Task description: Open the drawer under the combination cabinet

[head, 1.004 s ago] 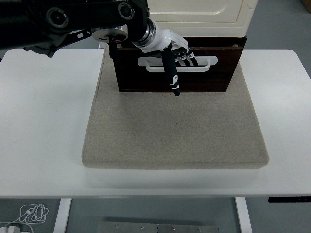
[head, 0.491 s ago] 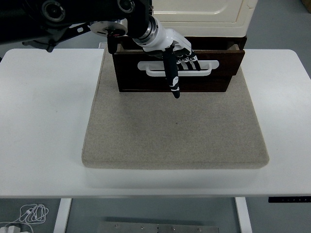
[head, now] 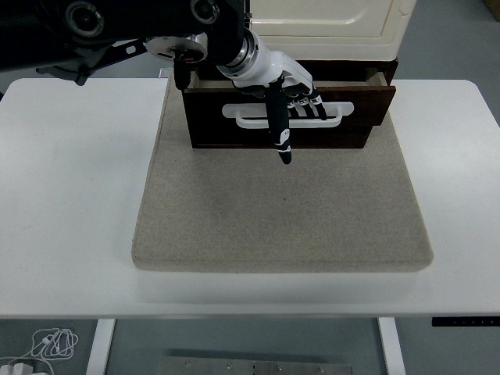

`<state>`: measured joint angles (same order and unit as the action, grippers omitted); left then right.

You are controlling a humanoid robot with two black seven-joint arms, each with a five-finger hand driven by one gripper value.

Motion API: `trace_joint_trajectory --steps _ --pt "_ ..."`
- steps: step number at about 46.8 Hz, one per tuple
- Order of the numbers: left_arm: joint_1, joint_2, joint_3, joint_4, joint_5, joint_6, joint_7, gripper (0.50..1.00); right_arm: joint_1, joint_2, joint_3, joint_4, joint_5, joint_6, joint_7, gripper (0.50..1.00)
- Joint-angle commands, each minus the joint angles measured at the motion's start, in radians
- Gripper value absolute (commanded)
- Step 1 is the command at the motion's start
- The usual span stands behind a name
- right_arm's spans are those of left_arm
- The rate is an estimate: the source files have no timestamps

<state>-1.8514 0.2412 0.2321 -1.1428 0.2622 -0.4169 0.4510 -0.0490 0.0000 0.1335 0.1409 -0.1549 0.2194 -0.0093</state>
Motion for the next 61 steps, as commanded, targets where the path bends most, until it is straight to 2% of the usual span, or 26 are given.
trace_joint_trajectory --steps 1,34,50,61 --pt "-0.002 0.000 -0.004 -0.005 -0.001 -0.013 0.000 1.000 0.000 0.000 0.000 0.000 0.000 0.000 0.000 0.926" --pt "-0.023 0.009 -0.036 -0.020 -0.026 -0.069 0.002 1.000 0.000 0.000 0.000 0.000 0.000 0.000 0.000 0.926" --pt "-0.025 0.010 -0.069 -0.021 -0.034 -0.100 0.020 1.000 0.000 0.000 0.000 -0.001 0.000 0.000 0.000 0.926" --pt "-0.025 0.013 -0.103 -0.025 -0.035 -0.089 0.017 1.000 0.000 0.000 0.000 0.000 0.000 0.000 0.000 0.926"
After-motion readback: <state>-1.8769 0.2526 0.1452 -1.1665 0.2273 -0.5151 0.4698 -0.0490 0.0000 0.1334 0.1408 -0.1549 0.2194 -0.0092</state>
